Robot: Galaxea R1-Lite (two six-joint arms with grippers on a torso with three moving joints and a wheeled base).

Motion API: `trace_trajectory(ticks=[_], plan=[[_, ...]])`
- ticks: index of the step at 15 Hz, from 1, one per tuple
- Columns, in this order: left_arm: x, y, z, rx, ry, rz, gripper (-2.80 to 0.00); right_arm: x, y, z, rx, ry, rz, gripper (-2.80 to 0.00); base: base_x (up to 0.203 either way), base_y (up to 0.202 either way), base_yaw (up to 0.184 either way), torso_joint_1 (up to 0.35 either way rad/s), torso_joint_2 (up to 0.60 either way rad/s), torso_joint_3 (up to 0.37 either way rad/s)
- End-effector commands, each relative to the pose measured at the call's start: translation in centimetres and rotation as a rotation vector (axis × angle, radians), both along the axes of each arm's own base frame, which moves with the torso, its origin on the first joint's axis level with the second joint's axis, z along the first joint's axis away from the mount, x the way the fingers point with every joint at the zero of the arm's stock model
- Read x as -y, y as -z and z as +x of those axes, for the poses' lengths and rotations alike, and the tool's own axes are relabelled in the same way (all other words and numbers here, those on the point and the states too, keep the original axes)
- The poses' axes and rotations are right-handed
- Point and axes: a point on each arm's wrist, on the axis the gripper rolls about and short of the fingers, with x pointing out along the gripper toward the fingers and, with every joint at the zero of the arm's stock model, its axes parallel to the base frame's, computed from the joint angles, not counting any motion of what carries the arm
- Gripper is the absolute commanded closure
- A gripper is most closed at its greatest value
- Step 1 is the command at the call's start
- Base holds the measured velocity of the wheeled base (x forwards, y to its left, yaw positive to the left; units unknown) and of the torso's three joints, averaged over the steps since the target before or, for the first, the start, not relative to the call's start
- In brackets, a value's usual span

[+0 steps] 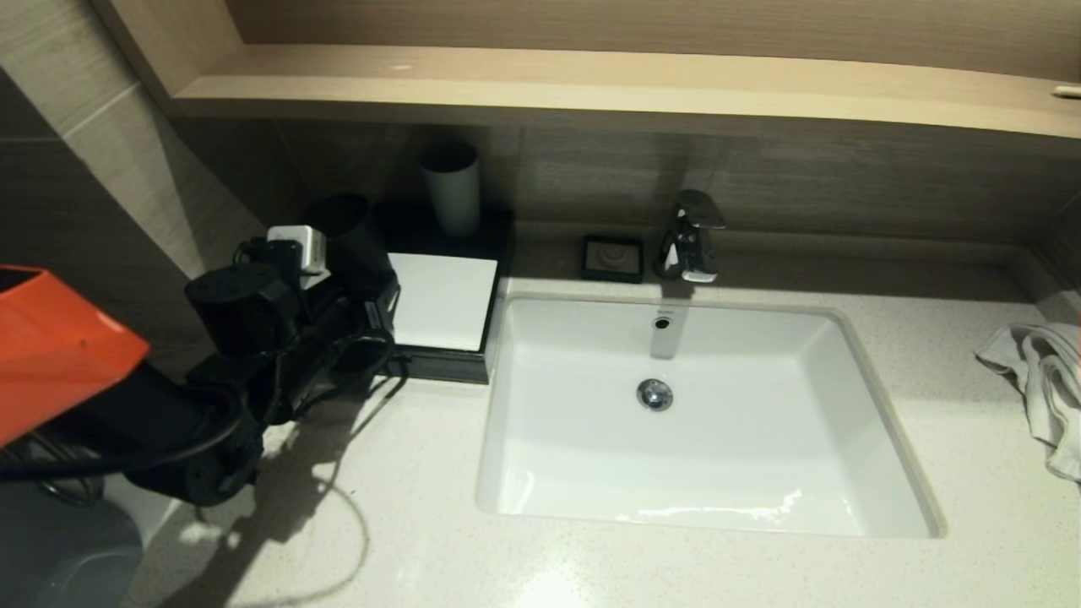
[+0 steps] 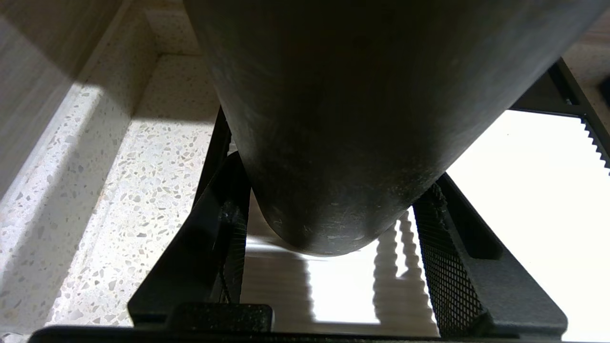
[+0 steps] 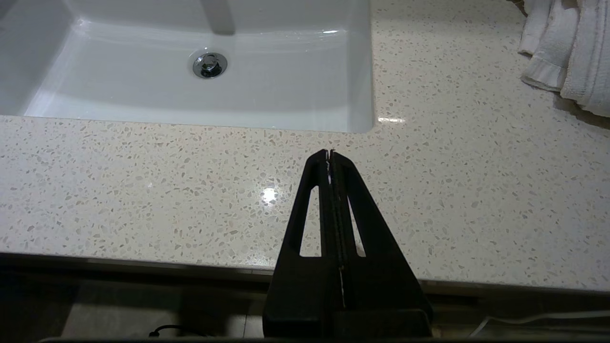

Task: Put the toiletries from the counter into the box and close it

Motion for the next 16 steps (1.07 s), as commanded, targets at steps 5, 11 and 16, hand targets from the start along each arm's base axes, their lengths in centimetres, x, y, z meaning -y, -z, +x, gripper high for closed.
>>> trace_trajectory(ticks=[5,11,16], plan=[[0.0,-0.1,-0.1,0.013,-0.002,-0.006,0.00,0.0,0.0,0.0,0.000,0.000,0.000,0.00,0.000,0.000,0.000,0.000,0.00,0.000],[0.1,-0.7,0.2,0.035,-0.002,-0.013,0.00,0.0,0.0,0.0,0.000,0.000,0.000,0.00,0.000,0.000,0.000,0.000,0.00,0.000],[0.0,-1.7,0.9,0.048,-0.008,-0.017,0.00,0.0,0.0,0.0,0.000,-0.001,0.000,0.00,0.000,0.000,0.000,0.000,0.00,0.000]])
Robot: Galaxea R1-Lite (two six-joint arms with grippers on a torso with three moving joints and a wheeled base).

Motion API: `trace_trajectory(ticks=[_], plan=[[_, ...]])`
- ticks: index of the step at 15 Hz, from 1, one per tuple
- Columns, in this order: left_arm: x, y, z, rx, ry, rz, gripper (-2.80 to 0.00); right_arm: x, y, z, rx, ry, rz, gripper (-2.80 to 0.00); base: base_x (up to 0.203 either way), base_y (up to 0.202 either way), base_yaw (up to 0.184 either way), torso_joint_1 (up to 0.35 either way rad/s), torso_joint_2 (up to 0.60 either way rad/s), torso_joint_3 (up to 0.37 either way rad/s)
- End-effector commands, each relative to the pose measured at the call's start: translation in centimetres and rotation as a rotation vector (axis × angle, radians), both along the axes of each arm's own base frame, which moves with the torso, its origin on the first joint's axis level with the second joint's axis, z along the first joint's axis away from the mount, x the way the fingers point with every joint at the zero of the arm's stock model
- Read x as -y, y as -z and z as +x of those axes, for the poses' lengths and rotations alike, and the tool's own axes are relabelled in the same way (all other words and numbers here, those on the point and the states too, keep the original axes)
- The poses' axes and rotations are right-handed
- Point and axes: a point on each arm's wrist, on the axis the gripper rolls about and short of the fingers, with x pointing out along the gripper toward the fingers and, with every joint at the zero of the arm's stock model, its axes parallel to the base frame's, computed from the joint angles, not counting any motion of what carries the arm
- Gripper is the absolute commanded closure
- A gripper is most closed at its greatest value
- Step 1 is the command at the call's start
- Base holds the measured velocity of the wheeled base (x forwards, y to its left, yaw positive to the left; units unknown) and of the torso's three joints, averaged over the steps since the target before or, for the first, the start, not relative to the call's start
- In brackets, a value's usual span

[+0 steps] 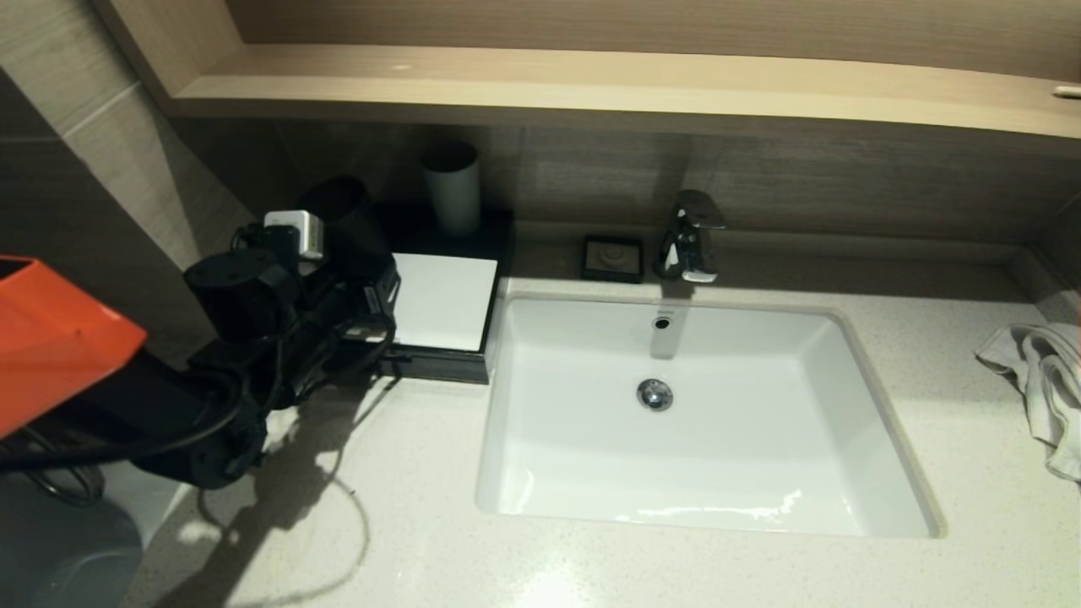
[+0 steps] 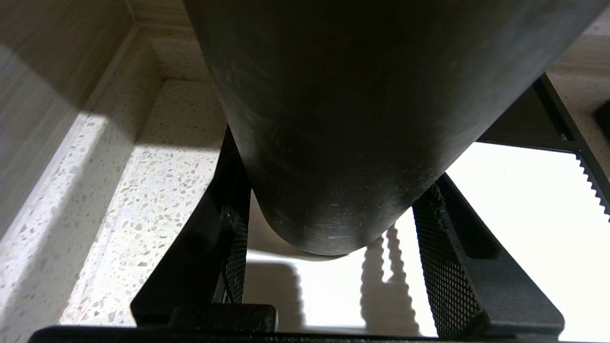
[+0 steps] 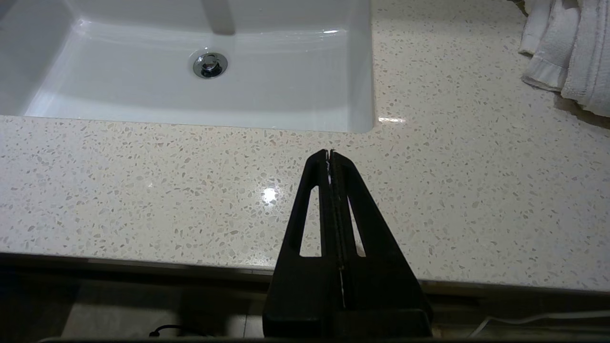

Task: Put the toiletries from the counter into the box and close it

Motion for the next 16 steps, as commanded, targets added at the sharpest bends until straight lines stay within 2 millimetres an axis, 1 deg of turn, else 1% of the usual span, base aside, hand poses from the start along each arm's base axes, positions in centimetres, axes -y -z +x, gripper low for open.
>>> trace_trajectory(ticks=[1,16], plan=[[0.0,-0.7,0.4,0.014,-0.003,-0.005,0.00,0.0,0.0,0.0,0.000,0.001,-0.001,0.00,0.000,0.000,0.000,0.000,0.00,0.000],[0.6,-3.3,4.4,0.037,-0.011,-0.004,0.00,0.0,0.0,0.0,0.000,-0.001,-0.001,0.00,0.000,0.000,0.000,0.000,0.00,0.000]])
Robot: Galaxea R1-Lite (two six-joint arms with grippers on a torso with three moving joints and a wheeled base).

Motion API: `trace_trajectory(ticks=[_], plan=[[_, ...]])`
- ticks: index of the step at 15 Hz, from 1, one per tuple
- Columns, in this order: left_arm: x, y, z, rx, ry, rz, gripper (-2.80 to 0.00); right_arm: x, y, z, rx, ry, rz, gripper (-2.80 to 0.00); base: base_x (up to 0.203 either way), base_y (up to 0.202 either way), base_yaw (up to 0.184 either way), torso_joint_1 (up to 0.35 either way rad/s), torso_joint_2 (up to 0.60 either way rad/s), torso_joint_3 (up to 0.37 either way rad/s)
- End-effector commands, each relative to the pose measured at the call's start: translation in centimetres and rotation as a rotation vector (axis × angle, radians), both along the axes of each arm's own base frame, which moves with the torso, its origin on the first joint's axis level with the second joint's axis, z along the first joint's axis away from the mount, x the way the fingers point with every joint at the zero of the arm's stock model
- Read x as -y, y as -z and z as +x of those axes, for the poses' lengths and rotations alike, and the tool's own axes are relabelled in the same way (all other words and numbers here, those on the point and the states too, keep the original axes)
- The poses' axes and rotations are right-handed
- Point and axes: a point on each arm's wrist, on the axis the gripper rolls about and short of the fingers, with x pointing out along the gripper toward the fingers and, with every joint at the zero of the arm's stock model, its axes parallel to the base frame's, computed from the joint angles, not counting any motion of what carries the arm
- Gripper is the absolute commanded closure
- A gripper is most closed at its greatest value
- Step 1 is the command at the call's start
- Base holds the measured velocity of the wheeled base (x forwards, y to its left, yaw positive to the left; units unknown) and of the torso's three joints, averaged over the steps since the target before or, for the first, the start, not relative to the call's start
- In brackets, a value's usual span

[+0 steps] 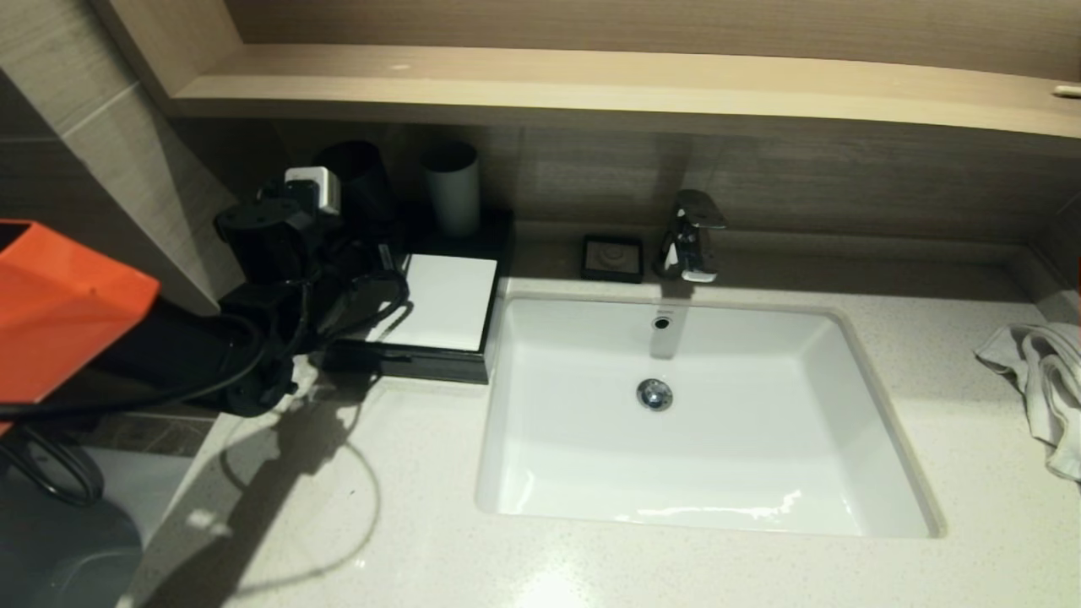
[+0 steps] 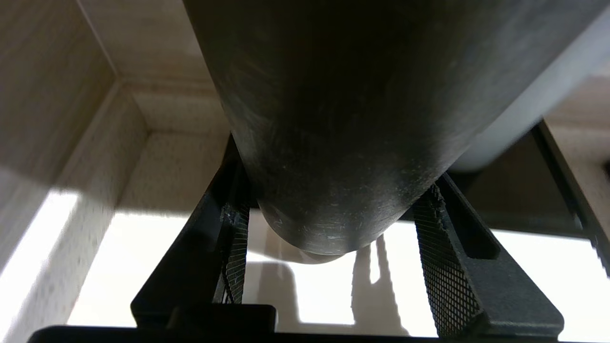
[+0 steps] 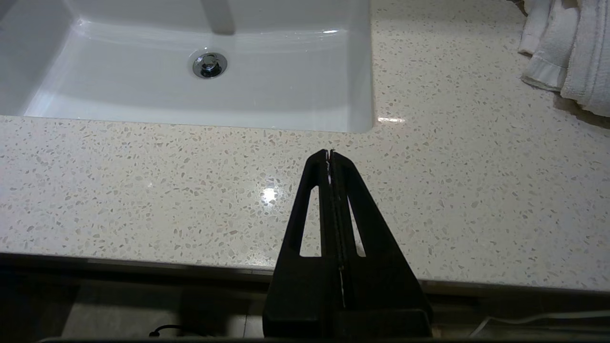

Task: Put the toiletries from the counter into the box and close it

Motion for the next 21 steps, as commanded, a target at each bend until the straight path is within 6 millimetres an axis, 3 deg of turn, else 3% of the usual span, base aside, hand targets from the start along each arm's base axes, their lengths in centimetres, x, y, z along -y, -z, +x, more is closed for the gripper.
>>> trace_trajectory(ticks=[1,16,21], plan=[[0.0,-0.1,0.8,0.012,-0.005,-0.001,0.00,0.0,0.0,0.0,0.000,-0.001,-0.001,0.00,0.000,0.000,0.000,0.000,0.00,0.000],[0.4,0.7,3.0,0.020,-0.015,0.040,0.00,0.0,0.0,0.0,0.000,-0.001,-0.001,0.00,0.000,0.000,0.000,0.000,0.00,0.000],[0.4,0.1,3.6,0.020,-0.018,0.040,0.00,0.0,0.0,0.0,0.000,0.001,-0.001,0.00,0.000,0.000,0.000,0.000,0.00,0.000]])
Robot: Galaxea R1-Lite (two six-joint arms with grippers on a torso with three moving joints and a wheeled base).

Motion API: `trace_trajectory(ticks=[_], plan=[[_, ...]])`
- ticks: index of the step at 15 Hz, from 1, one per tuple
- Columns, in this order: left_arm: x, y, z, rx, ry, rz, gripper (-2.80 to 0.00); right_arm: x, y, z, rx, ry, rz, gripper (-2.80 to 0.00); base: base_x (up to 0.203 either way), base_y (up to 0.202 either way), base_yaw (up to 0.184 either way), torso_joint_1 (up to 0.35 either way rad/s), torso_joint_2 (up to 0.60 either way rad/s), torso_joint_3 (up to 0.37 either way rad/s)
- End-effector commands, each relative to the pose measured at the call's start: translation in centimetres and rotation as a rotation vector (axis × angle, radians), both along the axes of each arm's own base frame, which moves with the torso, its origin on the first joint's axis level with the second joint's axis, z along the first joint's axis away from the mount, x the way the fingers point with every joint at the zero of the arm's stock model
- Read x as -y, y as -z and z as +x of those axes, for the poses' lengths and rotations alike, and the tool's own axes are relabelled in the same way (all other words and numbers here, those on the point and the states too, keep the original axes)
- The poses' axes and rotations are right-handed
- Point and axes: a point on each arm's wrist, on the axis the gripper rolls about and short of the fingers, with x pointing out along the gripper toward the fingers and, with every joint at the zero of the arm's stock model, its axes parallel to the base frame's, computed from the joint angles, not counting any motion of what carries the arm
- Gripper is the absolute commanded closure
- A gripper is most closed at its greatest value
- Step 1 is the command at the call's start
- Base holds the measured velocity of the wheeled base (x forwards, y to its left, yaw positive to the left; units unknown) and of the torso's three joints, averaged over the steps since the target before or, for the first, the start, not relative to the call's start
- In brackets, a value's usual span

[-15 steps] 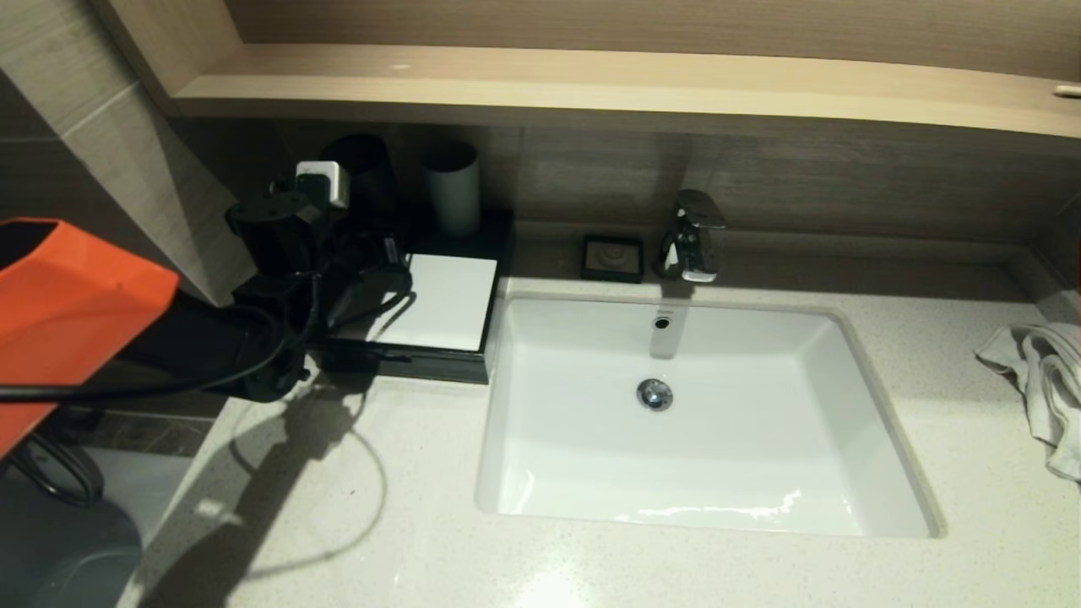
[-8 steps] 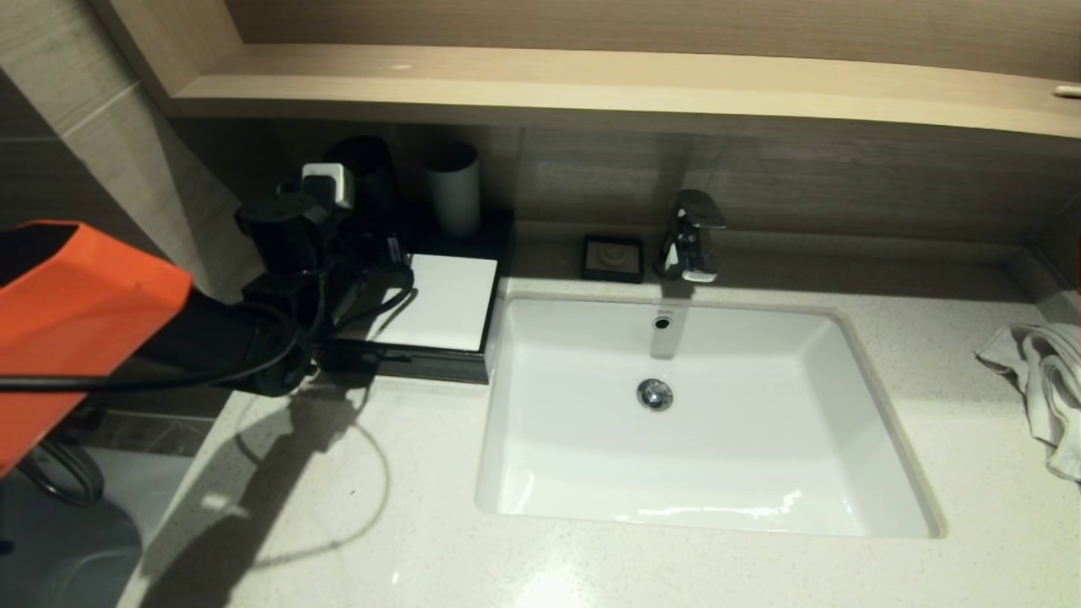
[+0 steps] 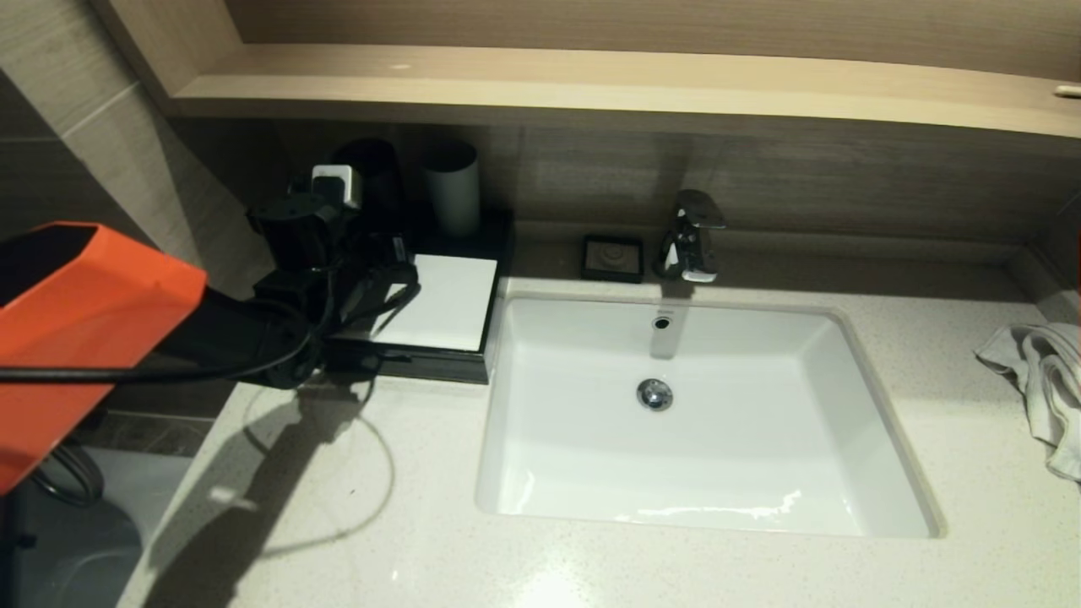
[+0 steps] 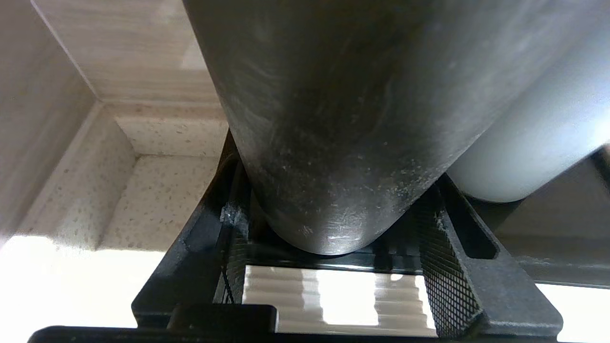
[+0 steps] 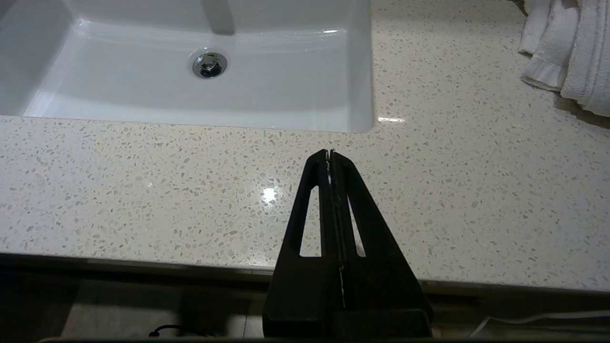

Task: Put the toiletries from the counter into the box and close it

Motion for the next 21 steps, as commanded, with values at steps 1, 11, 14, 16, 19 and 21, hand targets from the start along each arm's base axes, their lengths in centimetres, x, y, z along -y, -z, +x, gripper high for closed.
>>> trace_trajectory(ticks=[1,11,14,16,19,21], plan=[[0.0,-0.1,0.2,0.010,-0.002,-0.003,0.00,0.0,0.0,0.0,0.000,0.001,-0.001,0.00,0.000,0.000,0.000,0.000,0.00,0.000],[0.1,0.0,1.0,0.020,-0.005,-0.005,0.00,0.0,0.0,0.0,0.000,-0.001,-0.001,0.00,0.000,0.000,0.000,0.000,0.00,0.000],[-0.2,-0.1,1.2,0.018,-0.014,-0.005,0.00,0.0,0.0,0.0,0.000,0.001,-0.001,0.00,0.000,0.000,0.000,0.000,0.00,0.000],[-0.2,-0.1,1.2,0.017,-0.014,-0.004,0.00,0.0,0.0,0.0,0.000,0.000,-0.001,0.00,0.000,0.000,0.000,0.000,0.00,0.000],[-0.2,0.0,1.3,0.010,-0.014,-0.003,0.00,0.0,0.0,0.0,0.000,-0.001,-0.001,0.00,0.000,0.000,0.000,0.000,0.00,0.000],[-0.2,0.0,1.3,0.008,-0.013,-0.002,0.00,0.0,0.0,0.0,0.000,-0.001,-0.001,0.00,0.000,0.000,0.000,0.000,0.00,0.000]])
